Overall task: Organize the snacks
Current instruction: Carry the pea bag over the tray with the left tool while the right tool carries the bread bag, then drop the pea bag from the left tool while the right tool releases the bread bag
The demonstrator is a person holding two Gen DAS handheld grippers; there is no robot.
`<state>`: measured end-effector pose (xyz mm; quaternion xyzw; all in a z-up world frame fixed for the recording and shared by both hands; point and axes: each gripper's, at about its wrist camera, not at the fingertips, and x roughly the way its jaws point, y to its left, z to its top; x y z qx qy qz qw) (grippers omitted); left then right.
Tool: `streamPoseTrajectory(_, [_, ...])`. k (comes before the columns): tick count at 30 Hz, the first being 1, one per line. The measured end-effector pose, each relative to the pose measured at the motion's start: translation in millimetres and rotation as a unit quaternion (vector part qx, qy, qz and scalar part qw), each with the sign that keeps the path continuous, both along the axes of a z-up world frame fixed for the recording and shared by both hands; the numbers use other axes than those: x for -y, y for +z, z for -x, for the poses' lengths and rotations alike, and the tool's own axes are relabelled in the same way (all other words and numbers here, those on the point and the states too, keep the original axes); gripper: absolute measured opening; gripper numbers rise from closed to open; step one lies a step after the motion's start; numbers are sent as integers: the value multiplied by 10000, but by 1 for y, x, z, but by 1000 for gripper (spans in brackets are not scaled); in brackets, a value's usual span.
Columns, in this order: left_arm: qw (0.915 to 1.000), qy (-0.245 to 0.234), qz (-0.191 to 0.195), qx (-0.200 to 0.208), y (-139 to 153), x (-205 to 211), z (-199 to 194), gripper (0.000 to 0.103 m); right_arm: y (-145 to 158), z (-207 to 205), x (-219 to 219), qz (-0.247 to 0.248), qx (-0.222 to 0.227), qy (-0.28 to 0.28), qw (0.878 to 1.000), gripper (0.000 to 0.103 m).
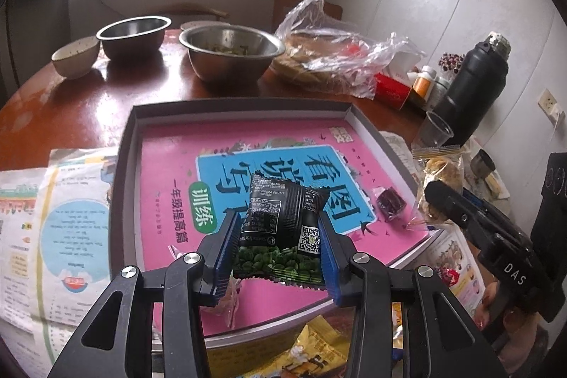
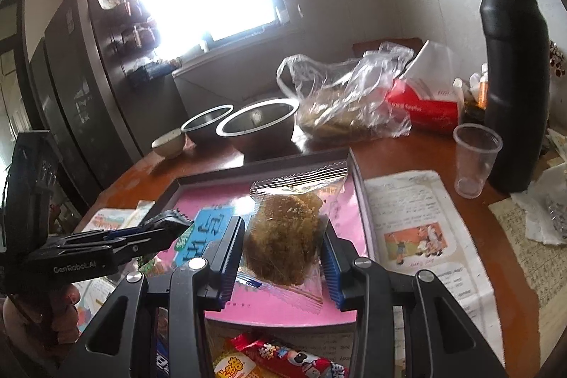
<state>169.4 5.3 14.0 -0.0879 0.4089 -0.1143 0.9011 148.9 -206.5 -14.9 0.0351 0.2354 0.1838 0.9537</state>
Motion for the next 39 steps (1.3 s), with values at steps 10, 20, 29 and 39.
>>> streamPoseTrajectory(10, [9998,-59,-11,-211,-16,3,-6,44,-18,-9,-11,178,-271,92,9994,41])
streamPoseTrajectory(20, [9994,-159,-53,-295,-22,8,-6,44,-32,-16,-18,321,-489,130,9982,41])
streamPoseTrajectory(29, [9993,-129,-52,-349,-26,5,-7,44,-37,-20,-17,378,-605,53,9974,42])
streamPoseTrajectory(39, [9992,-110,-78,-366,-26,4,-7,44,-38,-20,-14,379,-679,-9,9970,43])
